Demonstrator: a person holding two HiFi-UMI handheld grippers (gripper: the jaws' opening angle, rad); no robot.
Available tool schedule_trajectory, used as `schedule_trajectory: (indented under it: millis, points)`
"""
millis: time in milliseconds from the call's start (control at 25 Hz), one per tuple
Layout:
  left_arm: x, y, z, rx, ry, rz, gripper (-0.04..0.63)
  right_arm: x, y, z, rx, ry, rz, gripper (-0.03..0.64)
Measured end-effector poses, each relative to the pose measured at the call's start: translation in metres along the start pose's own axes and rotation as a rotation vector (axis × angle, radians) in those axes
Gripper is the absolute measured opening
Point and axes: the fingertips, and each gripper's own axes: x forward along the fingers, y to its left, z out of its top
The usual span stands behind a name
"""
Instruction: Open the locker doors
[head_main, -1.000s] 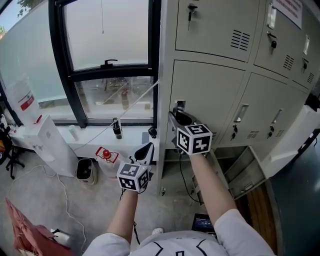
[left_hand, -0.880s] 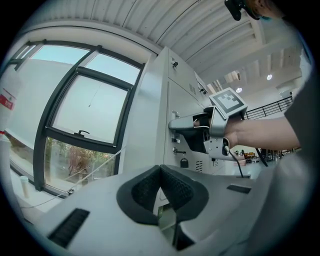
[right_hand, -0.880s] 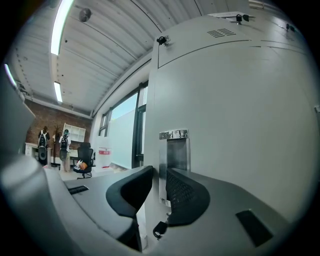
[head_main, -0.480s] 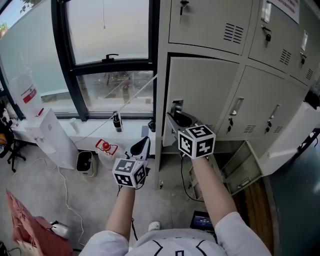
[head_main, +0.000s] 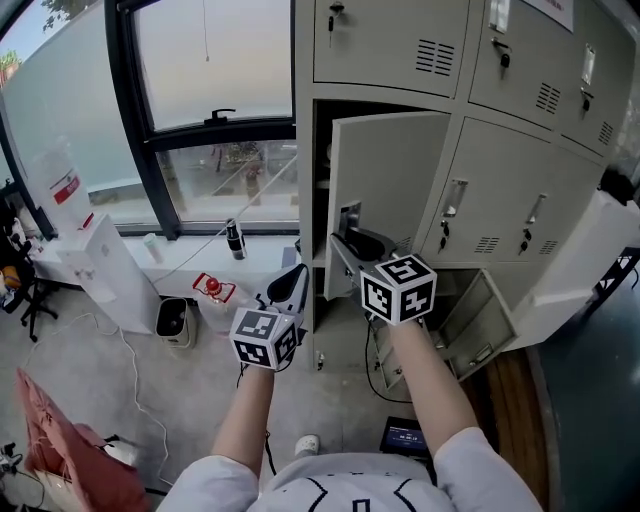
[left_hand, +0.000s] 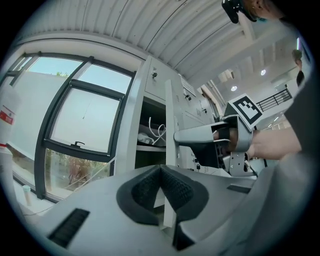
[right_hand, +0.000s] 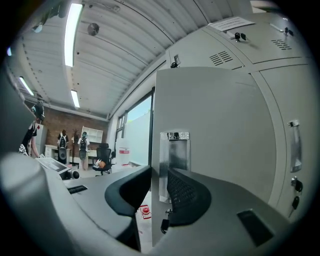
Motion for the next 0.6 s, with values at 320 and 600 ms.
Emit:
schedule_trajectory:
  millis: [320,600]
  points:
    - [-0.004,-0.043,0.016,0.037,-0.018,-0.015,0.017,-0.049,0.004,0.002,-0.012,-0.016,0.028,0.114]
    - [-0.003,-0.087,0.014,0.052,-0.016,-0.047,0.017,-0.096,-0.003,0.002,-0.016,-0.007,0.049,0.122]
